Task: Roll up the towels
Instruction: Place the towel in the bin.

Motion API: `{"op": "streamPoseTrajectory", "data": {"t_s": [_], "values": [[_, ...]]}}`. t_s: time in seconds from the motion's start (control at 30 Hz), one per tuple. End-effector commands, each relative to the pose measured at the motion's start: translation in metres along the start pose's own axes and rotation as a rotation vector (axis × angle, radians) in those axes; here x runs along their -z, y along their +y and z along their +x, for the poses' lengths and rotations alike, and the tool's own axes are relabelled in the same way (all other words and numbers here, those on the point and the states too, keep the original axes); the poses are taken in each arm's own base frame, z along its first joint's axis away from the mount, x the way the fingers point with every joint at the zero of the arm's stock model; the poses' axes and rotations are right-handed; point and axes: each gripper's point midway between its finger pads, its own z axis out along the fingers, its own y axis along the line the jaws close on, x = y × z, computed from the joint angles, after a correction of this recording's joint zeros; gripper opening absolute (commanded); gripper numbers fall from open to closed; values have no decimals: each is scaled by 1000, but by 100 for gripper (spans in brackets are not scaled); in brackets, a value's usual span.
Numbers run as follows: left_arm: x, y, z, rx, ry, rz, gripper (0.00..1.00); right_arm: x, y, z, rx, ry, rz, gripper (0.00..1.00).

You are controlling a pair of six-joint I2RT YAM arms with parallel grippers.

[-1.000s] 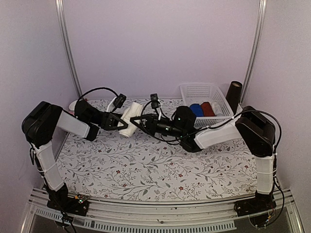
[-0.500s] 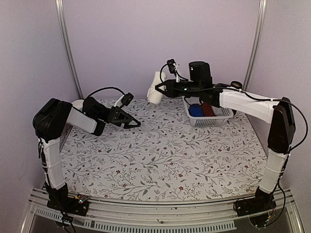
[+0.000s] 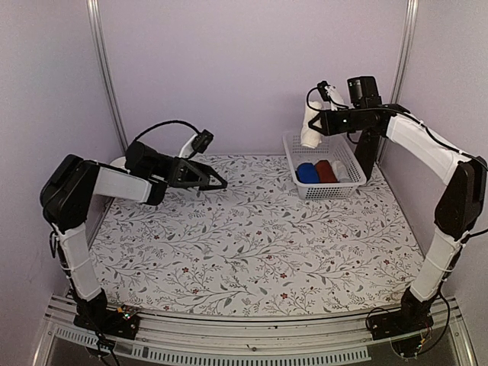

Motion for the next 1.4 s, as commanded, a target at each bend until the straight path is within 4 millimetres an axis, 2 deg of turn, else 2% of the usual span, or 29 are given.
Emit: {"op": "streamPoseTrajectory", "data": {"t_s": [0.0,0.07,0.13,0.2,0.27,0.33,0.43,0.57,0.67,0.73,0.77,0.87,1.1,1.37], "values": [[25,-50,-12,-513,-15,-52,97,13,-2,-8,24,23,-52,12],[37,-51,-23,-562,-100,-86,97,5,-8,-1,21,71,-90,13],[50,-44,-40,-564,-202,-155,97,-3,-17,2,9,115,-128,13],[63,-27,-55,-617,-300,-325,97,-9,-27,4,-7,145,-161,13],[75,-4,-66,-676,-342,-616,97,-13,-34,6,-27,162,-199,13],[71,-2,-66,-780,-301,-735,97,-17,-40,8,-40,172,-220,14],[77,18,-59,-752,-220,-874,97,-30,-47,24,-57,203,-281,15],[84,41,-34,-746,-85,-995,97,-53,-53,50,-109,243,-372,15],[92,54,-17,-703,-28,-1053,97,-65,-50,65,-145,257,-460,15],[95,58,-7,-681,-2,-1074,97,-68,-47,66,-156,249,-505,15],[96,60,-3,-670,8,-1082,97,-75,-48,75,-172,258,-529,15],[98,62,4,-662,27,-1096,97,-82,-53,83,-202,253,-569,16],[98,68,8,-626,25,-1094,97,-96,-59,106,-302,253,-676,15],[96,75,14,-602,42,-1091,97,-107,-91,125,-404,257,-652,16]]}}
